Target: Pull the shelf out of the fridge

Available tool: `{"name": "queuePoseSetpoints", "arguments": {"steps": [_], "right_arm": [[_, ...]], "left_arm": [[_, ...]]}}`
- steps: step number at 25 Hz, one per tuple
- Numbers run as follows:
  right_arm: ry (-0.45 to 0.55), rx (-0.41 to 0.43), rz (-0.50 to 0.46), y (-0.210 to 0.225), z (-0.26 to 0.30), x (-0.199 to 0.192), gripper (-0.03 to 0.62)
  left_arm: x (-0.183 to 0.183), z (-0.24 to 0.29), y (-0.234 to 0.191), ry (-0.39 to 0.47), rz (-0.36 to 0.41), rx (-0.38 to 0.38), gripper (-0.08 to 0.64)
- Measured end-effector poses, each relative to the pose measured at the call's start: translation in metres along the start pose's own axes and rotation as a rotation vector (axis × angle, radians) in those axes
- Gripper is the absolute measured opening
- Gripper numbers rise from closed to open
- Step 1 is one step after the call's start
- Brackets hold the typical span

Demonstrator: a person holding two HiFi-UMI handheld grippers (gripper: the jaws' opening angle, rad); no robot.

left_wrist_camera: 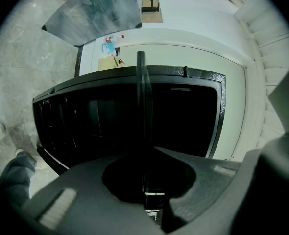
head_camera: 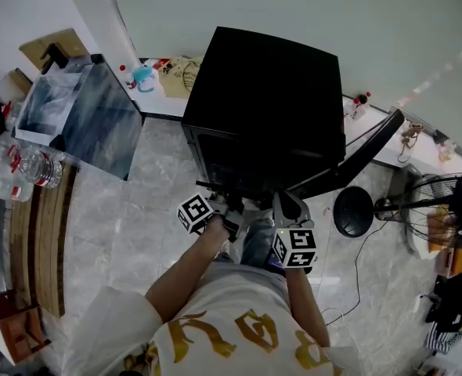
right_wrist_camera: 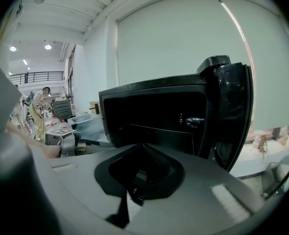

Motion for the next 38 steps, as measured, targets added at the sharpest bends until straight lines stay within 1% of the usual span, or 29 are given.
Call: {"name": "queuePoseSetpoints", "arguments": {"steps": [23,38], "right_arm": [[-0.03,-0.013,-0.02,-0.0033,0.0048,-0.0001,0.023],[-0.018,-0.018,-0.016,0.0003,0.0055,0.0047,0.023]], "left_arm": [[0.0003,0.0007,-0.0011,-0.007,-0.019,-0.002,0.026],[0.0048,0.0029,-0.0005,-0.001,-0.02,-0.005,0.027]]}}
Point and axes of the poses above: the fingertips, and each gripper's own axes: z forward along the fingers, y to its right, x out of its top, the point moved 6 cm from there along -z, backward along the fingers, and after that the axes turned 11 degrees about z, right-handed, at the moved point
